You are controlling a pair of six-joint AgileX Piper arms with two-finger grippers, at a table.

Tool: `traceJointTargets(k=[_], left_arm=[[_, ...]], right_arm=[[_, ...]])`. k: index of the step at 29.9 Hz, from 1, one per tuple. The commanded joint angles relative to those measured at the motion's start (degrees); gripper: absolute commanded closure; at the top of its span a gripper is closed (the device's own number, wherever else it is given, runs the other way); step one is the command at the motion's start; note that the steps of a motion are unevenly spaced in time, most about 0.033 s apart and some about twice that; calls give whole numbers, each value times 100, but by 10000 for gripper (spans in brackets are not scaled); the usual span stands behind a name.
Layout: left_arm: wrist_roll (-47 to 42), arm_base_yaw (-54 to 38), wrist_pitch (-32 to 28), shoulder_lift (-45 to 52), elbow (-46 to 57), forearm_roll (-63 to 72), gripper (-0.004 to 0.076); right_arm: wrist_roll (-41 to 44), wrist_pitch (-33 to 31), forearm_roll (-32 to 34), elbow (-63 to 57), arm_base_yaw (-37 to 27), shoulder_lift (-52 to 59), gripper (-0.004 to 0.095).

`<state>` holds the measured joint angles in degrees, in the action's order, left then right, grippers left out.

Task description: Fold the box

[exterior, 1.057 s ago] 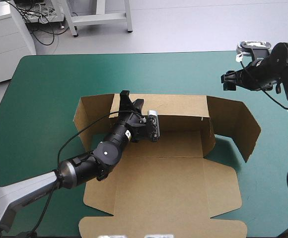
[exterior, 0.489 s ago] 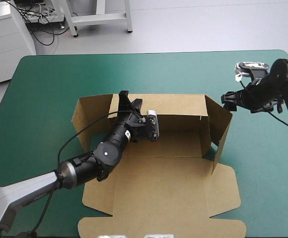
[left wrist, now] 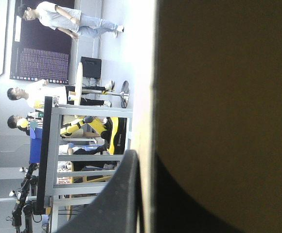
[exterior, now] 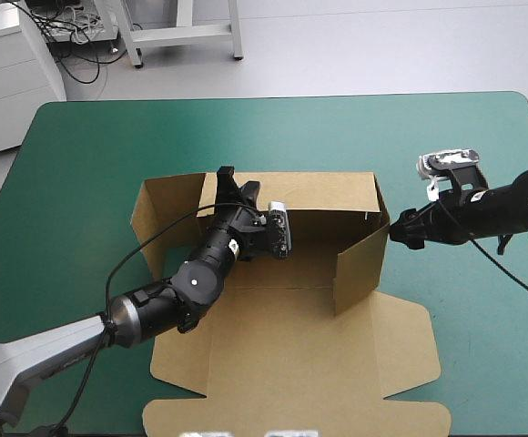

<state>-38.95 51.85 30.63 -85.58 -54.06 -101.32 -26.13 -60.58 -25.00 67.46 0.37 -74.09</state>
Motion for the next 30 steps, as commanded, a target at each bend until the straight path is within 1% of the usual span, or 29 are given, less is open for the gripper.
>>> traceJointTargets(k=[1,6,12,14,17,20,23,25,30], left_arm=[[-155,-14,209,191,-74,-127,756],[-155,-14,221,191,-74,-127,756],[-155,-14,210,191,-74,-127,756],[-155,-14,157,191,-74,-127,756],[-144,-14,121,191,-74,-127,756],[-144,-14,107,191,-74,-127,756],[-144,-14,107,191,-74,-127,756],[-144,-14,107,191,-74,-127,756],[-144,-14,52,191,-74,-127,756]], right_arm=[[-611,228,-616,-125,-14,188,174],[-1191,167,-1305,-369,-14,188,174],[-1372,52,-1616,-378,-3,188,174],[-1548,23,-1684,-378,101,176,174],[-1728,182,-1515,-378,433,164,174],[-1646,707,-1231,-378,809,164,174],[-1500,1083,-979,-378,1070,164,174],[-1395,1208,-814,-378,1157,157,174],[-1443,1522,-665,-378,1326,73,174]])
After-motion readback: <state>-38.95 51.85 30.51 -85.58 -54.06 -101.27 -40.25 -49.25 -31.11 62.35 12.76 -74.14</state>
